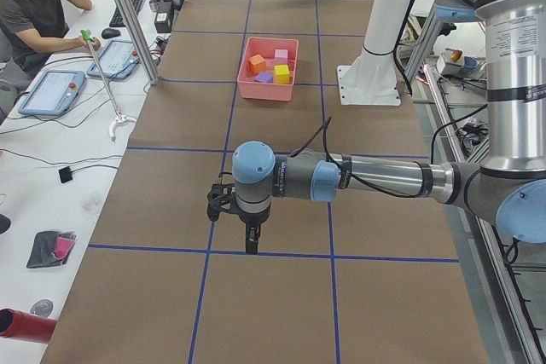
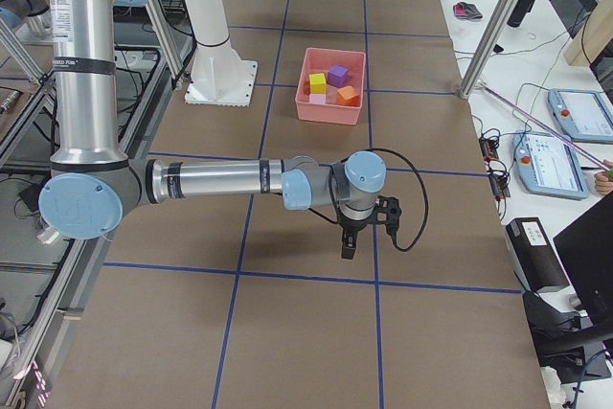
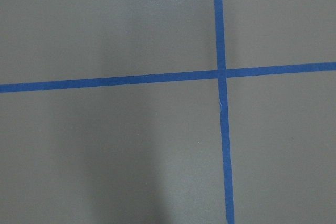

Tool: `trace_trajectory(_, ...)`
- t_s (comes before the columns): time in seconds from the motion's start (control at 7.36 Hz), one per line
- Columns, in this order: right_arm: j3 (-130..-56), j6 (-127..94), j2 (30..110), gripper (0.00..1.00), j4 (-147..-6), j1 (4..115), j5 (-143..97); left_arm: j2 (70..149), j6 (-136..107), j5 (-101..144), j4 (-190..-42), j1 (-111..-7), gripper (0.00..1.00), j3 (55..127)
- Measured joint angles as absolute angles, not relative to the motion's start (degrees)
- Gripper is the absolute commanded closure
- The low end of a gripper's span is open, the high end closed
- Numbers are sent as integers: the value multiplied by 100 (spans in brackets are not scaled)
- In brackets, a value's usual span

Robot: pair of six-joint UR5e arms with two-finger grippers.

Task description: Place blocks into pink bin with both arms

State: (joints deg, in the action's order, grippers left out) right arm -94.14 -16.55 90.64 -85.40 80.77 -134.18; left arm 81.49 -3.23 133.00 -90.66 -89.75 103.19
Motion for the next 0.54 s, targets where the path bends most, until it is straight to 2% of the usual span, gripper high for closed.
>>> trace_trajectory(0.54,-9467,-1735,9019,0,-8543,8079,-13425,8181,-325,13306,-9070,-8974,1,10328)
